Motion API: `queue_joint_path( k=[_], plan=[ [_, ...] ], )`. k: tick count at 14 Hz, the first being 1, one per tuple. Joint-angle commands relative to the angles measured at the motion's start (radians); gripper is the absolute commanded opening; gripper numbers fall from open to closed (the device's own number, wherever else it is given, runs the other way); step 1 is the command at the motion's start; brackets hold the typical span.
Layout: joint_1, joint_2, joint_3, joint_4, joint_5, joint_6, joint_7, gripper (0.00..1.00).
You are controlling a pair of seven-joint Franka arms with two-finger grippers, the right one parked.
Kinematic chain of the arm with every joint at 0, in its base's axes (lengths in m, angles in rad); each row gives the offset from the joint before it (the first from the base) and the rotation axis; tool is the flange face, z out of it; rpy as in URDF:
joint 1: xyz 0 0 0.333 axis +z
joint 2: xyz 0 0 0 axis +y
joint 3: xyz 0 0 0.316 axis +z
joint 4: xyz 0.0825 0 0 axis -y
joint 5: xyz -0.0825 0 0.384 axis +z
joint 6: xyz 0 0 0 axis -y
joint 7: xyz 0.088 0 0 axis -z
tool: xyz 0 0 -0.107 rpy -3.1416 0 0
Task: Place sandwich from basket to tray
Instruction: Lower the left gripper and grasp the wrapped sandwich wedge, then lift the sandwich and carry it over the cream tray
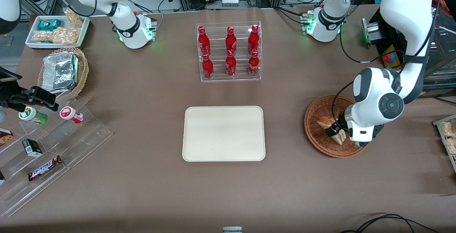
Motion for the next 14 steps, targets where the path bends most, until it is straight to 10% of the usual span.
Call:
queue_joint_path(
  k=[1, 3, 7, 14],
  plan=[
    [0.007, 0.006, 0.003, -0.046, 0.010, 0.076, -0.031, 1.00],
    [0.007, 0.024, 0.012, -0.070, 0.010, 0.133, -0.037, 0.91],
    [0.007, 0.024, 0.023, -0.066, 0.010, 0.136, -0.069, 0.14],
    [-0.094, -0.094, 0.002, 0.049, 0.015, -0.072, -0.146, 0.03]
  ],
)
